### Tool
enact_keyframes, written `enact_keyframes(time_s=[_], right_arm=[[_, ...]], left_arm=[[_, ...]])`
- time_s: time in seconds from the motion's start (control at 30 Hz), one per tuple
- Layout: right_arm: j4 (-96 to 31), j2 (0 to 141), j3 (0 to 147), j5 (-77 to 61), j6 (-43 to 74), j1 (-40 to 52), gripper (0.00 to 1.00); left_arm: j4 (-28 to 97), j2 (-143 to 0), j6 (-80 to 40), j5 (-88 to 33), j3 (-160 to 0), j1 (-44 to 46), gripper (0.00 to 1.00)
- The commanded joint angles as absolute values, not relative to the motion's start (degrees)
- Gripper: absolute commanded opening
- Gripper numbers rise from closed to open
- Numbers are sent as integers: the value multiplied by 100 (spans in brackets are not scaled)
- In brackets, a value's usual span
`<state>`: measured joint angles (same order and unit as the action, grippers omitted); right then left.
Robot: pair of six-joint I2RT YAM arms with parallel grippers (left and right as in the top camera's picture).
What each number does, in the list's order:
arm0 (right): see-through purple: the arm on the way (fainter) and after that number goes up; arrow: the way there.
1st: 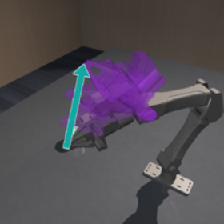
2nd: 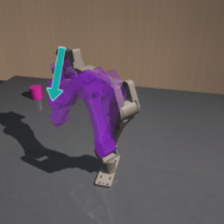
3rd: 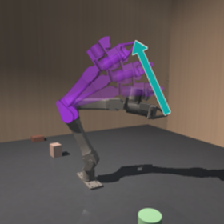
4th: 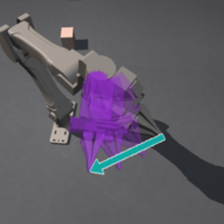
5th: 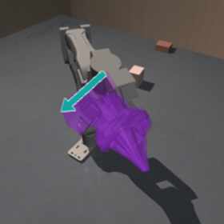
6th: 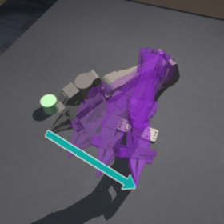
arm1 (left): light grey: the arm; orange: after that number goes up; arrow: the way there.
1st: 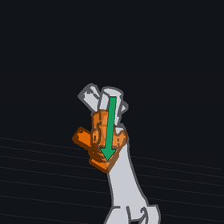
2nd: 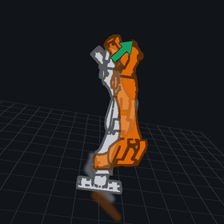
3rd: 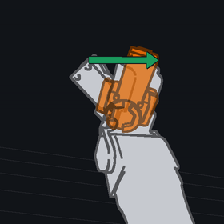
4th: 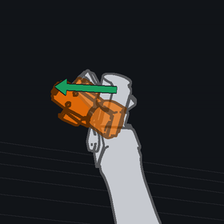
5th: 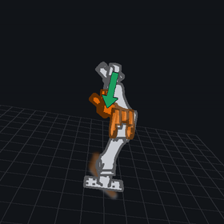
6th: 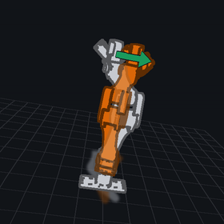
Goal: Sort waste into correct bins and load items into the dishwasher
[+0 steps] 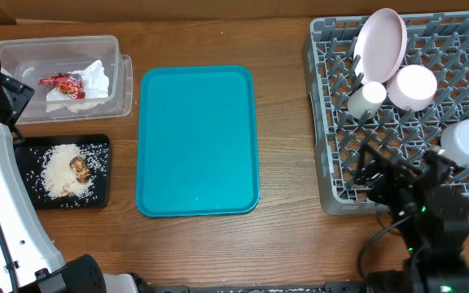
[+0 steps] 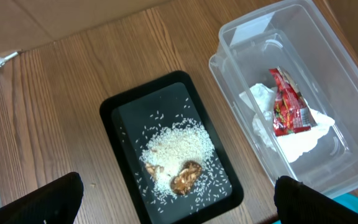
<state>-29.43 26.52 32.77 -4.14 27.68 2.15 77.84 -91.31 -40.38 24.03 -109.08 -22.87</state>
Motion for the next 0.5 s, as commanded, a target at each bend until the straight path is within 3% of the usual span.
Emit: enact_keyframes(time_s=[0.0,0.47], right_arm=[[-1944,1844,2156,-1514,1828,-69,100],[-384,69,196,-1682,893,-349,100]], left_arm=[[7776,-9150,-4117,2392,-10901,-2283,100],[7773,-9150,-4117,2392,-10901,-2281,100]])
